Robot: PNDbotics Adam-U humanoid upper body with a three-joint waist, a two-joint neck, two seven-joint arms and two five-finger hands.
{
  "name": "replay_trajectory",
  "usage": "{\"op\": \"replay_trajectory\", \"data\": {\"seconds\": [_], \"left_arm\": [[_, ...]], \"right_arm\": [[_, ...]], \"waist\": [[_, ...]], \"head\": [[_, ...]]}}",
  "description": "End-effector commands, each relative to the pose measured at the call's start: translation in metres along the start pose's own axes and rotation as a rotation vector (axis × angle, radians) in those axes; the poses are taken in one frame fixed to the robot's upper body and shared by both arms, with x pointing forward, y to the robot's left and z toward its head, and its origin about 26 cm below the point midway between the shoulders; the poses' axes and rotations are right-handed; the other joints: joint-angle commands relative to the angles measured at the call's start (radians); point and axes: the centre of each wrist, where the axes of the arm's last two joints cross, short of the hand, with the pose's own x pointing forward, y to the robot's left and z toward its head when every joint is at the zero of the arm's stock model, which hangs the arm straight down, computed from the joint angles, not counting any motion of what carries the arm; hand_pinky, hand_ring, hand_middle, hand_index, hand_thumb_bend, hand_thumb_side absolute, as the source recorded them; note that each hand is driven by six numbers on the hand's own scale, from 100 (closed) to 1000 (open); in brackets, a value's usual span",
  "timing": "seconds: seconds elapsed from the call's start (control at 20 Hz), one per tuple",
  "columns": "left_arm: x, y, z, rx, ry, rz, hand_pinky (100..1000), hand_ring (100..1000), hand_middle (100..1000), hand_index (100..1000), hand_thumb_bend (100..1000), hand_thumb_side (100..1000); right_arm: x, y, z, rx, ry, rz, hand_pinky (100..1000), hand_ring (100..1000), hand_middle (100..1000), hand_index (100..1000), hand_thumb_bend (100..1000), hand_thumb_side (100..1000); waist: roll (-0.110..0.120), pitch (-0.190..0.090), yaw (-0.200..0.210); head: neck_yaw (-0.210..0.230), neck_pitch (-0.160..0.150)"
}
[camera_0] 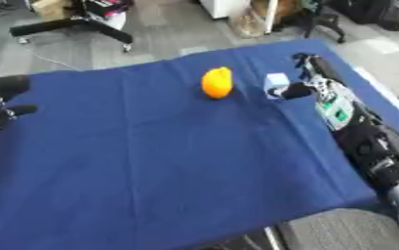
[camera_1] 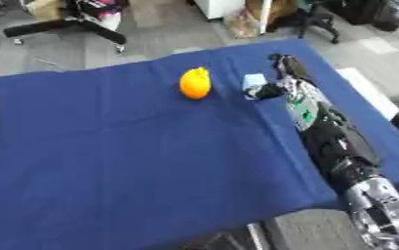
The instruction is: Pick up the objects with one hand, pass them to the other hand, and then place them into the box on the other side of the table.
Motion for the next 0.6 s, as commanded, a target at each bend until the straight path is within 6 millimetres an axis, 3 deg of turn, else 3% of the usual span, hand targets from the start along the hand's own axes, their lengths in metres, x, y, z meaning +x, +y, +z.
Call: {"op": "replay_trajectory", "data": {"seconds": [0.05, 0.6], "left_arm": [[0.004, 0.000, -0.002, -0.009, -0.018, -0.004, 820, 928, 824, 832, 430, 685], [0.003, -0.006, -0.005, -0.021, -0.023, 0.015, 820, 927, 822, 833, 424, 695]], "right_arm": [[-0.003, -0.008, -0.006, -0.044, 0.049, -0.053, 551, 620, 704, 893, 686, 287], [0.007, -0.002, -0.009, -0.131, 0.085, -0.194, 502, 565, 637, 873, 724, 323]], "waist": [[0.003, -0.006, 0.005], [0.020, 0.010, 0.032]], "head": [[-0.011, -0.002], [-0.039, -0.002]]}}
